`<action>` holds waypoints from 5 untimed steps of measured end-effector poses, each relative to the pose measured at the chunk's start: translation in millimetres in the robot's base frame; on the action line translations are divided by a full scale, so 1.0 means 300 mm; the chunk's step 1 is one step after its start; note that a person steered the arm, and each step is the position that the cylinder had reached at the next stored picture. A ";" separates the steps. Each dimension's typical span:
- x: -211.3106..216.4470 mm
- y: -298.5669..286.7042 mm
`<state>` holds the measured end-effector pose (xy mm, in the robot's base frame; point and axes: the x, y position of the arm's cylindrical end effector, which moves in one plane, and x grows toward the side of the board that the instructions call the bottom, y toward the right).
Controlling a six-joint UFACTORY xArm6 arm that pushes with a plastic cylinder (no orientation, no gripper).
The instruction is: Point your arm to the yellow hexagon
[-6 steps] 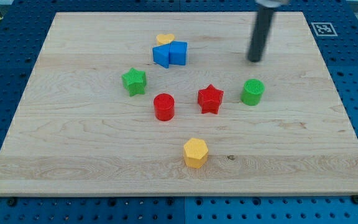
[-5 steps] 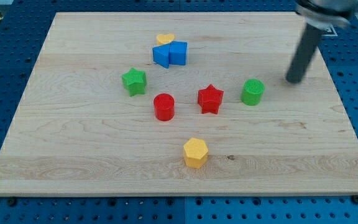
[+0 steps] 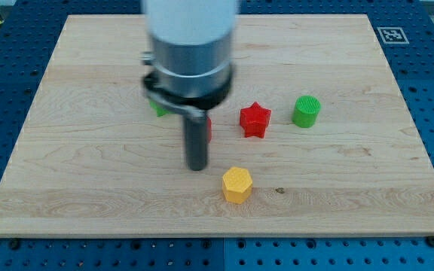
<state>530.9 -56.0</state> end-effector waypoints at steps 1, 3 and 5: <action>0.122 -0.066; 0.089 0.021; 0.128 0.240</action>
